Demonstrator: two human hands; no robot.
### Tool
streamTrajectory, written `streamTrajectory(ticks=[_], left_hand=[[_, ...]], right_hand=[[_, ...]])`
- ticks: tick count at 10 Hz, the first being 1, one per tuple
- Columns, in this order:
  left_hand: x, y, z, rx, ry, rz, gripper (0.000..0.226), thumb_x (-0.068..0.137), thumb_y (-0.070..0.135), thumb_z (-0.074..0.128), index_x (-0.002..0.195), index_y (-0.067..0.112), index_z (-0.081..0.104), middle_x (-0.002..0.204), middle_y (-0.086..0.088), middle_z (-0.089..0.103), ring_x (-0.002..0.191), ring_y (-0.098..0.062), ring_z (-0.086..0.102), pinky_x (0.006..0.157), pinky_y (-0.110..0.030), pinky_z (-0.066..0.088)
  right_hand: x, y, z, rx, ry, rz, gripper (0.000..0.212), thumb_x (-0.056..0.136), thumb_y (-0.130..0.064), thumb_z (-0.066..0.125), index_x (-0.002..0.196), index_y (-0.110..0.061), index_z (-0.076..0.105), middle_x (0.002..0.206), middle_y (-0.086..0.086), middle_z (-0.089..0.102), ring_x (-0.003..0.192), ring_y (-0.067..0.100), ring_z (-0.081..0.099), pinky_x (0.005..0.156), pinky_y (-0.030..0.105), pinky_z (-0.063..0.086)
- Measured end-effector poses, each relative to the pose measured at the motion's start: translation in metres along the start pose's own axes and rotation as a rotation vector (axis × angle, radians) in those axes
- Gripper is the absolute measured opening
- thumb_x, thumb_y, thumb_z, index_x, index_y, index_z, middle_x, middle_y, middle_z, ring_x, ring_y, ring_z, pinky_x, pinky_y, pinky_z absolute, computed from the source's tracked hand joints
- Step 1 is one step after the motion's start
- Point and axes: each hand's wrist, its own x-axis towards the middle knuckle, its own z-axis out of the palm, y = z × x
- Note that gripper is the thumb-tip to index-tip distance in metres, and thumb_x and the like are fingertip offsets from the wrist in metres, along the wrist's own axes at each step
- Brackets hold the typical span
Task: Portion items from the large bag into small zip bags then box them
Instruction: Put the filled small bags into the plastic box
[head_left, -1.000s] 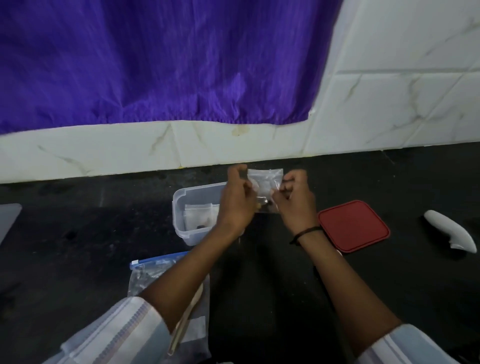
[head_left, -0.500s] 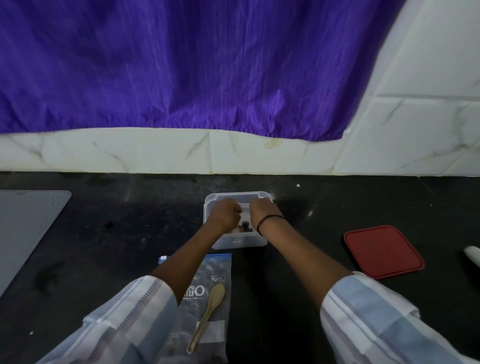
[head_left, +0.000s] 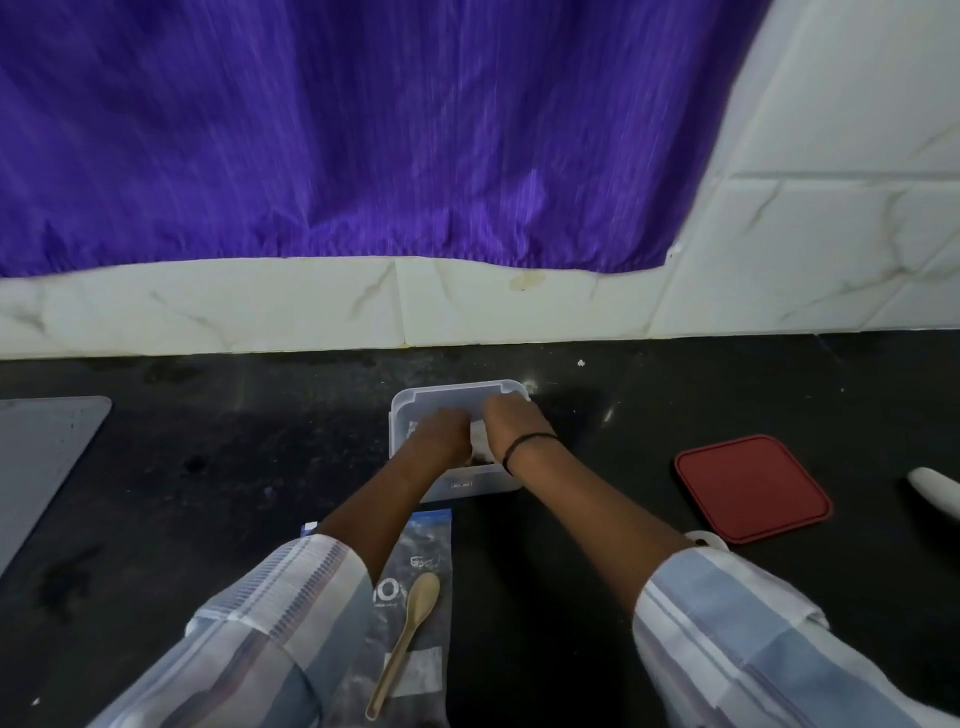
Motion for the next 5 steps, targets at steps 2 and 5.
streamTrajectory(ticks=[2,5], left_hand=[[-0.018,0.030,-0.023,-0.206,0.414,0.146,0.018,0.098,0.023,0.055,0.105,0.010,0.066,0.099,-0.009,0.070,0.087,-0.024,0.067,0.077,-0.035,0.054],[-0.024,0.150,-0.019,-0.564,0.310,0.564,0.013,0.092,0.025,0.064,0.093,0.015,0.072,0.086,0.003,0.070,0.078,-0.012,0.063,0.073,-0.025,0.049]], right_hand=[[-0.033,0.060,-0.010,0.366,0.542,0.001,0.011,0.090,-0.013,0.057,0.088,-0.013,0.068,0.086,0.004,0.065,0.080,0.019,0.062,0.067,0.025,0.044],[-0.103,0.220,0.006,0.659,0.689,0.592,0.012,0.089,-0.012,0.061,0.089,0.000,0.064,0.088,0.018,0.065,0.082,0.031,0.061,0.075,0.037,0.047]])
